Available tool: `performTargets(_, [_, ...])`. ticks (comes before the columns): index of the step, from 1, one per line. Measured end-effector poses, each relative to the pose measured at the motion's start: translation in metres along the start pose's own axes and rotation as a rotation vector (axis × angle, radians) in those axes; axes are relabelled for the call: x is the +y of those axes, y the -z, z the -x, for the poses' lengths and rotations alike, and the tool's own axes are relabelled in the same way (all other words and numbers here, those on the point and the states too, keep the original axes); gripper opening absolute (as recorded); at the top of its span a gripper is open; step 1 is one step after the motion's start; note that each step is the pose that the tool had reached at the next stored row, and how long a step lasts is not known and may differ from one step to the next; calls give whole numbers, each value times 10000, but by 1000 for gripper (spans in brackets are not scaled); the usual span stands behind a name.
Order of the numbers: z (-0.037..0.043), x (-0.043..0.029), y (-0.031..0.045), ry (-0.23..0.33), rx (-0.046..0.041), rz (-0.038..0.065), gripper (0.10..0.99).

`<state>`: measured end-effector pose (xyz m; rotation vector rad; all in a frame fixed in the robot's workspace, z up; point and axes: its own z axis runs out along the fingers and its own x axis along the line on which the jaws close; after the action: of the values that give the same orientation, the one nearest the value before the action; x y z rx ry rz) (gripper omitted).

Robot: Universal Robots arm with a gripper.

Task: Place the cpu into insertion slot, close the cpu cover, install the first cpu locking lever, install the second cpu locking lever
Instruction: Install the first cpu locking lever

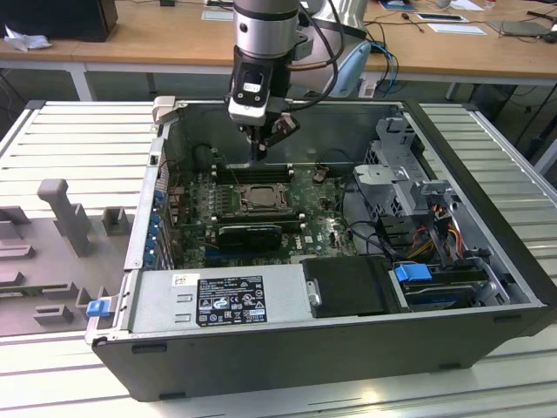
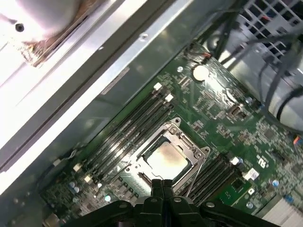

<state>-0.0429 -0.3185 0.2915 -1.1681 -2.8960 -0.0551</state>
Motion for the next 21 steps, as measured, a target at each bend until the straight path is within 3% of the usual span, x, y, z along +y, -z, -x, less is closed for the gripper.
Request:
performTargets(4, [1, -1, -22, 995, 16, -21, 106])
performTargets(7, [2, -1, -39, 1596, -54, 34, 106])
performTargets(15, [3, -2, -84, 4228, -8, -9, 106])
performTargets(21, [3, -3, -107, 5552, -44, 7, 106])
